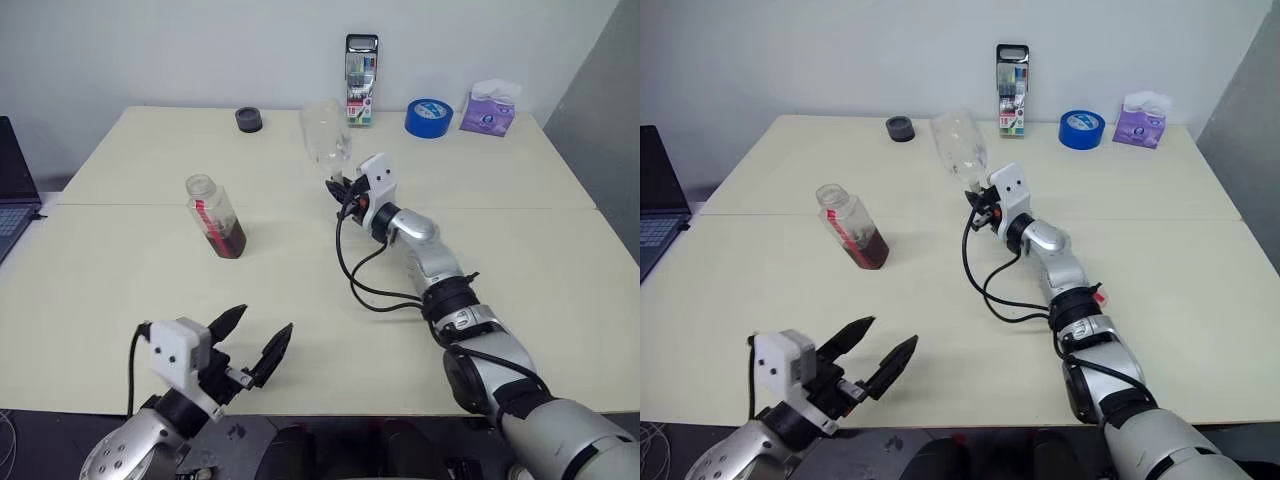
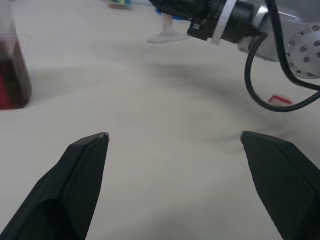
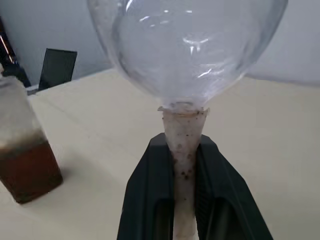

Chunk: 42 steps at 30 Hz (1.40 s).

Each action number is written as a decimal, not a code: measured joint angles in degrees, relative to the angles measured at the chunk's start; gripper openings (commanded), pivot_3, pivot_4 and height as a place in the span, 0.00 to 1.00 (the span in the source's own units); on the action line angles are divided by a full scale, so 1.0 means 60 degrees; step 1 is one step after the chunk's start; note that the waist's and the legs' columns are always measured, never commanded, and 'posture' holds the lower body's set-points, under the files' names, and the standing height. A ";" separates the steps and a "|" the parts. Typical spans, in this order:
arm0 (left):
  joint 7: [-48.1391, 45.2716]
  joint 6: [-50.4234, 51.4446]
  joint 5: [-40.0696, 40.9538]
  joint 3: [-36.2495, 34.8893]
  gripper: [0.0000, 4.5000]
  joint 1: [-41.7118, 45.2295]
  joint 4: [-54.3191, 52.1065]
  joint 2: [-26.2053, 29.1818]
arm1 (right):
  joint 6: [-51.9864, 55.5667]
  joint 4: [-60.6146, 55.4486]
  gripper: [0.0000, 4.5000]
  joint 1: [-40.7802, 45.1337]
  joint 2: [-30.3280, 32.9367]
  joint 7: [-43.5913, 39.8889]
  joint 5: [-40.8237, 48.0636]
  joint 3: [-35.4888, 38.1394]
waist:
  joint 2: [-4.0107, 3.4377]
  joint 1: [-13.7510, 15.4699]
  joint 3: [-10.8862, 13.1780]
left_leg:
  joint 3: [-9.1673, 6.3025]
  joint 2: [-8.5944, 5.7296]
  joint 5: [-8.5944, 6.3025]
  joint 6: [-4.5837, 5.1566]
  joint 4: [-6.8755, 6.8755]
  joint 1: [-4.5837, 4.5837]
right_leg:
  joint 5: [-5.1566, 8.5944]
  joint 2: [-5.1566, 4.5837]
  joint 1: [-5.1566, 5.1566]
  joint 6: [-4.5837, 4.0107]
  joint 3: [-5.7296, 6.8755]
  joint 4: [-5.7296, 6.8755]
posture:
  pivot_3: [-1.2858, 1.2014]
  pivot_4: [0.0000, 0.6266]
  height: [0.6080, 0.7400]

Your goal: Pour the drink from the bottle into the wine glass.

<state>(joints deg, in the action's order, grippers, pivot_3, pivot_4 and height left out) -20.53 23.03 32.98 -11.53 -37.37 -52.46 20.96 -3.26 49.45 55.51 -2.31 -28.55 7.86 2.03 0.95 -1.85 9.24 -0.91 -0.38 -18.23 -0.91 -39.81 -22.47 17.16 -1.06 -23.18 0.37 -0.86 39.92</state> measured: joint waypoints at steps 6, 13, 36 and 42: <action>0.0217 -0.0419 -0.0290 -0.0052 1.00 -0.0527 -0.0240 -0.0379 | -0.1096 0.1563 0.04 -0.0008 -0.0684 0.0658 -0.0069 0.0053 | -0.0005 -0.0021 0.0003 | -0.0002 0.0005 -0.0003 0.0006 0.0002 0.0004 | 0.0001 0.0007 -0.0004 -0.0001 0.0002 0.0014 | 0.52 0.24 1.00; 0.0664 -0.0288 -0.0447 0.0039 1.00 -0.0440 -0.0775 -0.0345 | -0.2187 0.2654 0.04 0.0072 -0.0846 0.1494 -0.0896 -0.0381 | -0.0005 -0.0009 0.0000 | -0.0002 0.0004 -0.0002 0.0004 0.0002 0.0012 | 0.0001 0.0006 0.0003 -0.0001 0.0002 0.0013 | 0.52 0.24 1.00; 0.0975 -0.0273 -0.0287 0.0160 1.00 -0.0552 -0.0917 0.0040 | -0.0454 0.0500 0.04 -0.1356 -0.0028 0.1643 -0.1581 -0.1339 | -0.0051 0.0085 -0.0146 | -0.0067 -0.0008 -0.0011 0.0019 0.0152 0.0355 | 0.0015 -0.0002 0.0336 -0.0018 0.0059 -0.0161 | 0.52 0.24 1.00; 0.0801 -0.0310 -0.0311 0.0125 1.00 -0.0613 -0.0914 0.0040 | -0.0204 0.0057 0.04 -0.1645 0.0173 0.1568 -0.1558 -0.1472 | -0.0080 0.0085 -0.0198 | -0.0068 -0.0008 -0.0011 0.0019 0.0155 0.0363 | 0.0018 -0.0002 0.0340 -0.0021 0.0060 -0.0161 | 0.52 0.24 1.00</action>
<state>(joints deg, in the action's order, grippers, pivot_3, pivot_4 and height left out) -15.72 21.17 31.12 -10.78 -41.05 -57.95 21.20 -4.49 49.79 45.64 -1.26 -19.14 -1.49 -6.80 0.47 -1.34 8.05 -1.31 -0.43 -18.29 -0.80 -38.89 -20.29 17.27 -1.07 -21.13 0.25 -0.50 38.95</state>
